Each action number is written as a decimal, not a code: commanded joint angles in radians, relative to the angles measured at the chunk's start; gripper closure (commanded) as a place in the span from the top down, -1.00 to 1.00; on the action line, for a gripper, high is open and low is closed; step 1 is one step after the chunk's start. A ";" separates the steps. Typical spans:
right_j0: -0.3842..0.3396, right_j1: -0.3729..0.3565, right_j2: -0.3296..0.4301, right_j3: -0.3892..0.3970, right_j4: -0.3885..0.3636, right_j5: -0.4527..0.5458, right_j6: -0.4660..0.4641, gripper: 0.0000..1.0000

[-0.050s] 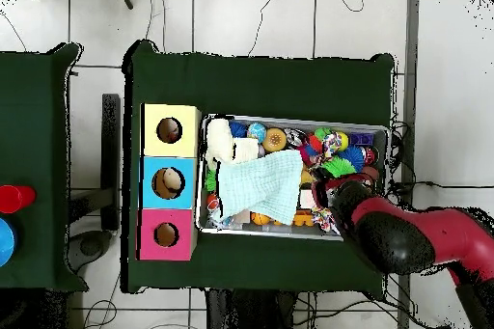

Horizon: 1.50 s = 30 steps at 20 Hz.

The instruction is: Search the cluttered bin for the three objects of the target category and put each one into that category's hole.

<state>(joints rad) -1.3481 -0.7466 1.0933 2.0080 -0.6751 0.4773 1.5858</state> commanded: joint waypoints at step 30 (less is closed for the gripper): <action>0.055 -0.043 -0.078 -0.034 -0.225 0.200 -0.296 -1.00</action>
<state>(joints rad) -1.3116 -0.7610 1.0784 2.0004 -0.8310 0.5237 1.5664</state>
